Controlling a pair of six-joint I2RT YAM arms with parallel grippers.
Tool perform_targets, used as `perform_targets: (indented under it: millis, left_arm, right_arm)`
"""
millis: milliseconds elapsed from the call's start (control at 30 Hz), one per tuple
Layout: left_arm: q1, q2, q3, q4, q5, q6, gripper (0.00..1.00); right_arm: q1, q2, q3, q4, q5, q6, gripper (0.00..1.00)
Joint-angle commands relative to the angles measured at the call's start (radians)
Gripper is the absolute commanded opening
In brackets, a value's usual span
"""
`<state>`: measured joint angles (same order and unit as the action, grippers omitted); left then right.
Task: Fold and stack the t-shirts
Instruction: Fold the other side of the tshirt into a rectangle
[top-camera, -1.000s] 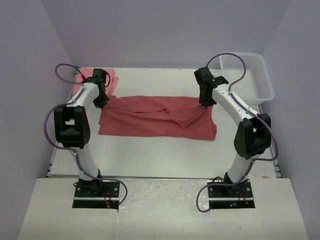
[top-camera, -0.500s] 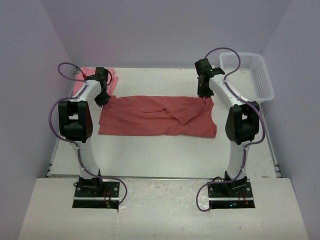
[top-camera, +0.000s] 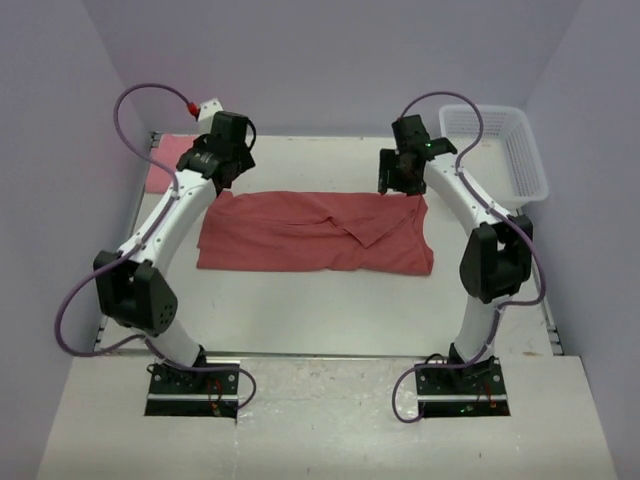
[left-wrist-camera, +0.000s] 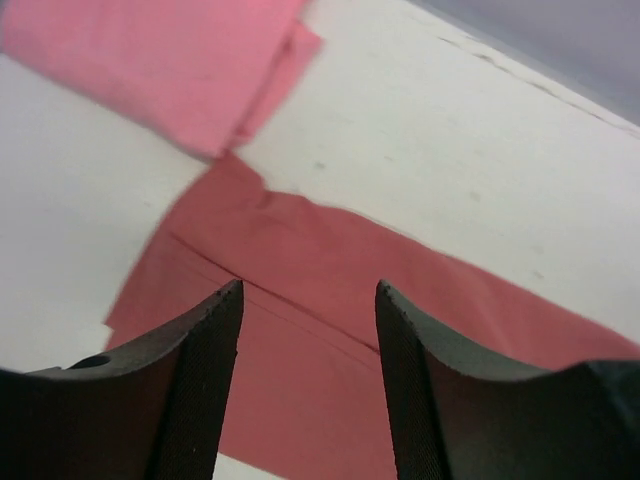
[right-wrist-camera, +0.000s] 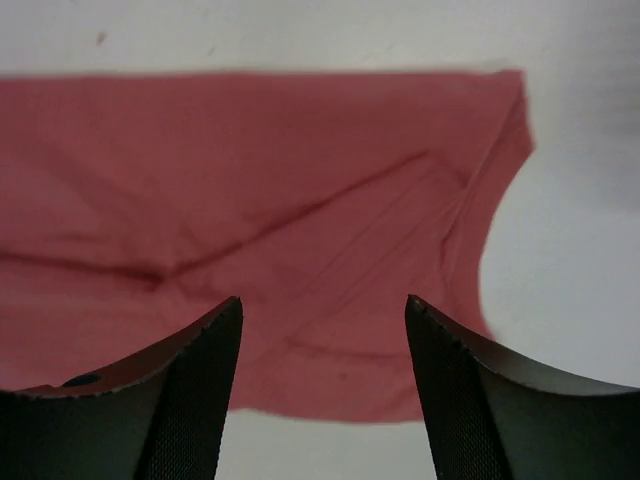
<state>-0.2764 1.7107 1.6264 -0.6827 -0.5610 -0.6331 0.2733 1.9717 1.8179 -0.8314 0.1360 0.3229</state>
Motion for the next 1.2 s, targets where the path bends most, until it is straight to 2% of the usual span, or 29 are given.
perform_targets:
  millis: [0,133,200,300,533,767,1167]
  left_arm:
    - [-0.014,-0.094,-0.120,0.063,0.227,0.010,0.56]
    - [-0.026,-0.146,-0.290,0.153,0.276,0.030,0.56]
    - [-0.026,-0.172,-0.319,0.184,0.300,0.059,0.56]
    - [-0.026,-0.180,-0.318,0.157,0.303,0.064,0.55]
    - [-0.026,-0.201,-0.329,0.163,0.348,0.078,0.55]
    - [-0.026,-0.200,-0.339,0.155,0.351,0.092,0.55]
    - [-0.024,-0.215,-0.324,0.144,0.357,0.115,0.55]
  right_arm:
    - [0.104,-0.172,-0.152,0.021,-0.108,0.005,0.67]
    - [0.173,-0.231,-0.307,0.067,-0.130,0.041,0.62]
    - [0.173,-0.238,-0.330,0.092,-0.203,0.048,0.59]
    - [0.181,-0.224,-0.351,0.101,-0.217,0.054,0.56]
    - [0.211,-0.120,-0.356,0.117,-0.214,0.047,0.61]
    - [0.231,-0.056,-0.358,0.146,-0.213,0.057,0.61]
    - [0.230,-0.002,-0.312,0.092,-0.036,0.117,0.56]
